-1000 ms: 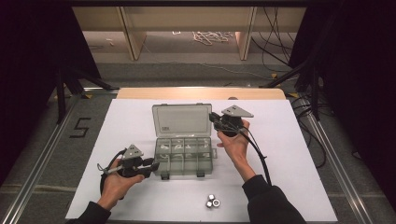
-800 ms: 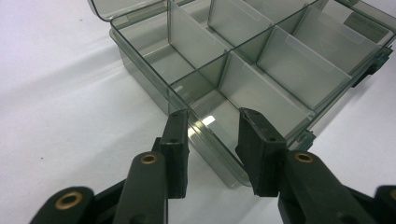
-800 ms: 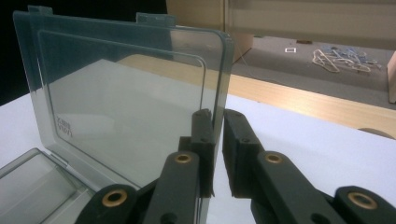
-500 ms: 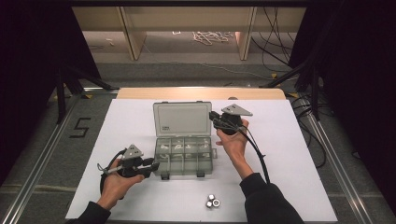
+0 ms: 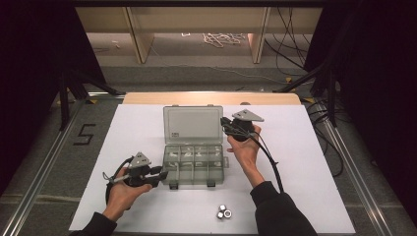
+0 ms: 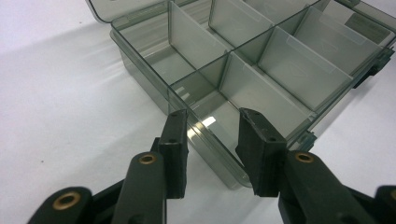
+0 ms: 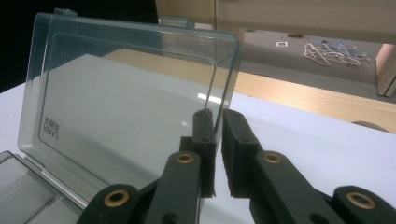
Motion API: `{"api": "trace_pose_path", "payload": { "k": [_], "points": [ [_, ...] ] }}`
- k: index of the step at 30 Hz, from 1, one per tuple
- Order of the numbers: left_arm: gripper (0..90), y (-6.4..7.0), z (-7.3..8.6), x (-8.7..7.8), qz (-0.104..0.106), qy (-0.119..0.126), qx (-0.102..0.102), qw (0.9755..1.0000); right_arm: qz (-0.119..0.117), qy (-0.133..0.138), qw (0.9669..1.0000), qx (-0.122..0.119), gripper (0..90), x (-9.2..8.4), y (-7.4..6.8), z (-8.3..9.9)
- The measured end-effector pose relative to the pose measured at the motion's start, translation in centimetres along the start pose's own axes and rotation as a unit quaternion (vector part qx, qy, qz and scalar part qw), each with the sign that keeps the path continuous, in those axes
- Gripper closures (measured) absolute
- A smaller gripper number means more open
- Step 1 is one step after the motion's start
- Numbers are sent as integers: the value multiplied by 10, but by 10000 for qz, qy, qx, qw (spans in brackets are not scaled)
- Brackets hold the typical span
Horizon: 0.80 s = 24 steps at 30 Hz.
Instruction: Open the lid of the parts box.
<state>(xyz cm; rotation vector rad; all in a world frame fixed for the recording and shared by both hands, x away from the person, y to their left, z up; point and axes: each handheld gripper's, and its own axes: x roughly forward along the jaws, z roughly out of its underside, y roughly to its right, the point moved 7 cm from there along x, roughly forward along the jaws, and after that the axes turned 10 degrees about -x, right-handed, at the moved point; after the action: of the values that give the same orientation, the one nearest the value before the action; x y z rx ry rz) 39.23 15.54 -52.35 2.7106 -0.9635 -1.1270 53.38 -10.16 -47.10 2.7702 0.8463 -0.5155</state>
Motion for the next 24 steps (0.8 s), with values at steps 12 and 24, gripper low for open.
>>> {"api": "trace_pose_path", "payload": {
  "k": [12, 24],
  "points": [
    [631, 0, 0, 0, 0, -8, -19, 10000, -36, -76, 10000, -13, 842, 4, 2, 2],
    [469, -5, -4, -4, -139, -22, 3, 9999, -45, 108, 9998, -171, 511, -23, 0, -14]
  ]
}}
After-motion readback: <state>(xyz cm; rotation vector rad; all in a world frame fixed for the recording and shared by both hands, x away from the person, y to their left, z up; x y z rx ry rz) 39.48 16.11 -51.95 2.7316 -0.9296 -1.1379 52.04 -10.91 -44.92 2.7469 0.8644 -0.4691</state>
